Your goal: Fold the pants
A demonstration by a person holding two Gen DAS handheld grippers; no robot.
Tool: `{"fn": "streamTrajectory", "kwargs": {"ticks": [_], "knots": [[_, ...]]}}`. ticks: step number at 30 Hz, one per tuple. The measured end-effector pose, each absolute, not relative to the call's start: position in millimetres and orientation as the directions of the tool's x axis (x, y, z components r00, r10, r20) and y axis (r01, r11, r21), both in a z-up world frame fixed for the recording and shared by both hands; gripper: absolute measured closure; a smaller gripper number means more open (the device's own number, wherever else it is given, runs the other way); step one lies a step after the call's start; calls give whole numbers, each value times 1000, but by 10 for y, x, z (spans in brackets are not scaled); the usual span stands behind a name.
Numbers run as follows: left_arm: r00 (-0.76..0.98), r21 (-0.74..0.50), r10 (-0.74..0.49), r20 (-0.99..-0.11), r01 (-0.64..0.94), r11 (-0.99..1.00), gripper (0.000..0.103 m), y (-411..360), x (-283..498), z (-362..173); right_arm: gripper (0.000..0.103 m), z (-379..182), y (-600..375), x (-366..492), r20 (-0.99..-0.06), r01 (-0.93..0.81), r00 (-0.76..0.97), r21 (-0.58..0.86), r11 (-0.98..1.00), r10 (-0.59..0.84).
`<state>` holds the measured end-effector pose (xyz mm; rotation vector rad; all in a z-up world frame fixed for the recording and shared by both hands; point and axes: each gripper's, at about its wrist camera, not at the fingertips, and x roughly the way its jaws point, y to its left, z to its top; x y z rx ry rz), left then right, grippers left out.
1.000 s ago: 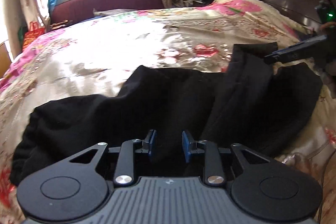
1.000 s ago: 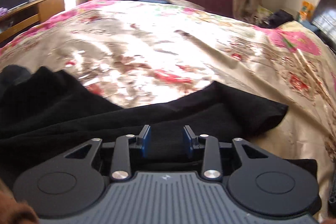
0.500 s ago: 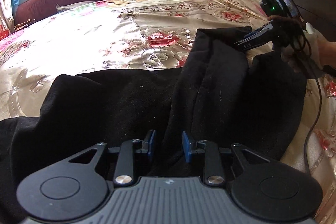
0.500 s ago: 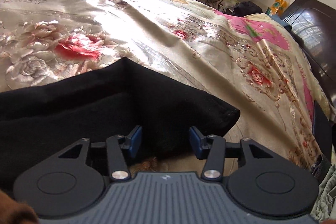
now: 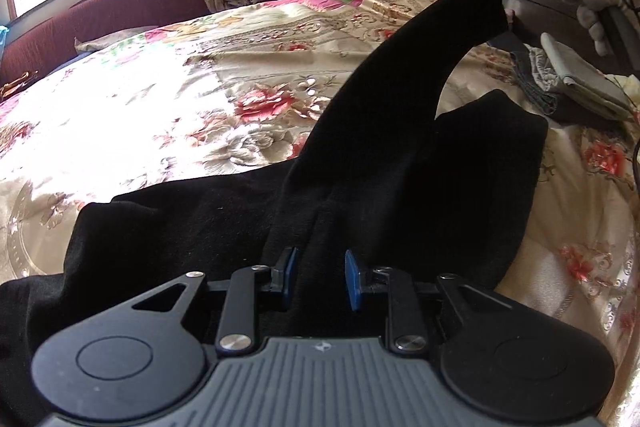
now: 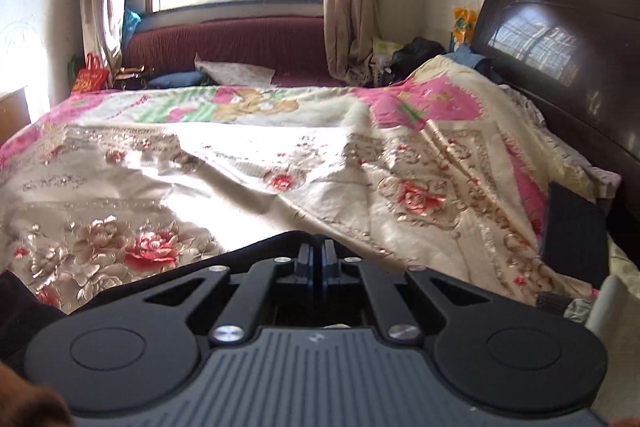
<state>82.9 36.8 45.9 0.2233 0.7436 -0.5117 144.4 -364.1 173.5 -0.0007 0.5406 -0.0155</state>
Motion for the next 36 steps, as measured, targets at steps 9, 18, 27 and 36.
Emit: {"fn": "streamTrajectory", "kwargs": {"ticks": [9, 18, 27, 36], "knots": [[610, 87, -364, -704, 583, 808, 57, 52, 512, 561, 91, 1013, -4233, 609, -630, 171, 763, -18, 985, -144], [625, 233, -285, -727, 615, 753, 46, -158, 335, 435, 76, 432, -4239, 281, -704, 218, 711, 222, 950, 2], [609, 225, -282, -741, 622, 750, 45, -184, 371, 316, 64, 133, -4645, 249, -642, 377, 756, 585, 718, 126], [595, 178, -305, -743, 616, 767, 45, -136, 439, 292, 52, 101, -4706, 417, -590, 399, 791, 700, 592, 163]]}}
